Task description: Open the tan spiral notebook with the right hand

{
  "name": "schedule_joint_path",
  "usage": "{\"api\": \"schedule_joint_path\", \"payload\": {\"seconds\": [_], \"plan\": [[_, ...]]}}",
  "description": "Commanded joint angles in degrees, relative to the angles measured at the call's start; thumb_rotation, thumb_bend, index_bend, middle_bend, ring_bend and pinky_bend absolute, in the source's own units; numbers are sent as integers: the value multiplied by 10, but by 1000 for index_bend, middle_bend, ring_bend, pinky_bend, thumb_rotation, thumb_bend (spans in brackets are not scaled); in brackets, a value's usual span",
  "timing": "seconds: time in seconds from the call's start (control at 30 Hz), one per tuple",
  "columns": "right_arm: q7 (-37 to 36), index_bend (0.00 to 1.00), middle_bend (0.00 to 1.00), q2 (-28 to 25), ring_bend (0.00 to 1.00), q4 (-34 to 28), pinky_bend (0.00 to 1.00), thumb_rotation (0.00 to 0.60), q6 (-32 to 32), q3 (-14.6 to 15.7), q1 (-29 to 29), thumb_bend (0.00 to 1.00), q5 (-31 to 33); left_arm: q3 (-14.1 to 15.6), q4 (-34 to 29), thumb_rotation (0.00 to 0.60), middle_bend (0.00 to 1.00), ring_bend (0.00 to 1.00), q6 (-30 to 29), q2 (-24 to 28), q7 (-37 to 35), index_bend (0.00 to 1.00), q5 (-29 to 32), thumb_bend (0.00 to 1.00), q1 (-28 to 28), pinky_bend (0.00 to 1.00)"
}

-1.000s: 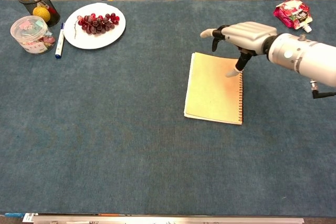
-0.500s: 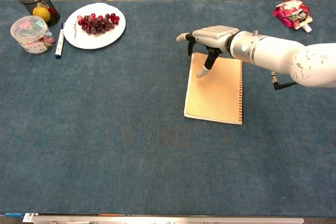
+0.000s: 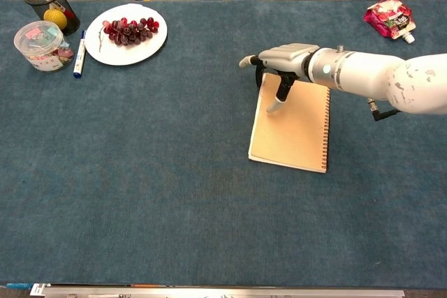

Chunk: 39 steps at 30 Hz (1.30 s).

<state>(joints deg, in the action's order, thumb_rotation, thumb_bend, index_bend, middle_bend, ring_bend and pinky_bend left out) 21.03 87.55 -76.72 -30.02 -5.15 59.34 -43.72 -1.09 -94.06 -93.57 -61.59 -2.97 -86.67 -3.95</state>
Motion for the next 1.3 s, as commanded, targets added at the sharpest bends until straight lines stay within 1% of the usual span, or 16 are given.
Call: {"api": "schedule_joint_path", "payload": {"seconds": [0.03,0.17,0.27,0.3,0.37,0.43,0.5,0.53,0.63,0.7,0.8,0.83,0.97,1.07,1.3], "plan": [[-5,64,356,-58,68,-70,131,542,-35,31,-29,111,-24,0,1,600,154,117,1,0,-2,186,-1,408,1,60],[-13,64,361,-117,68,-130,131,543,-65,61,-62,109,-44,-1,2,600,154,117,3,0,-3,186,-2,408,2,60],[-23,63,345,-152,68,-160,131,541,-105,71,-91,100,-71,-1,2,600,154,117,5,0,0,186,-3,408,3,59],[-28,63,324,-158,68,-166,131,542,-126,71,-103,97,-88,-1,1,600,154,117,6,-1,1,186,-3,408,4,59],[-46,63,272,-166,68,-177,130,543,-182,71,-133,94,-147,0,-2,600,154,117,7,-1,4,186,-6,408,5,59],[-71,63,233,-171,62,-180,130,544,-228,78,-162,89,-217,0,-4,600,154,117,8,-2,8,186,-8,408,6,59],[-90,63,202,-173,50,-176,130,549,-260,89,-182,66,-275,0,-7,600,154,117,8,-2,11,186,-9,408,7,59],[-101,63,197,-175,47,-174,130,551,-272,99,-192,58,-307,0,-8,600,154,117,9,-2,13,186,-9,408,7,59],[-120,63,191,-175,44,-162,130,581,-288,128,-210,37,-377,1,-12,600,154,117,9,-1,16,186,-10,408,7,59],[-123,62,168,-170,39,-150,130,597,-297,143,-220,33,-413,2,-14,600,154,117,8,0,17,186,-11,408,6,59],[-124,35,79,-160,16,-119,130,600,-318,164,-240,18,-458,3,-17,600,154,117,5,2,14,186,-12,408,3,59],[-130,30,69,-155,14,-106,130,600,-325,171,-249,16,-471,4,-18,600,154,117,5,3,10,186,-11,408,2,59],[-157,25,52,-143,8,-74,130,600,-332,185,-267,16,-495,5,-19,600,154,117,4,5,8,186,-10,408,1,59],[-158,25,52,-134,8,-60,130,600,-331,189,-273,15,-510,5,-19,600,154,117,4,5,10,186,-14,408,1,59],[-154,25,52,-106,7,-36,120,600,-341,183,-280,15,-544,6,-19,600,154,117,2,4,13,186,-14,408,0,58]]}}
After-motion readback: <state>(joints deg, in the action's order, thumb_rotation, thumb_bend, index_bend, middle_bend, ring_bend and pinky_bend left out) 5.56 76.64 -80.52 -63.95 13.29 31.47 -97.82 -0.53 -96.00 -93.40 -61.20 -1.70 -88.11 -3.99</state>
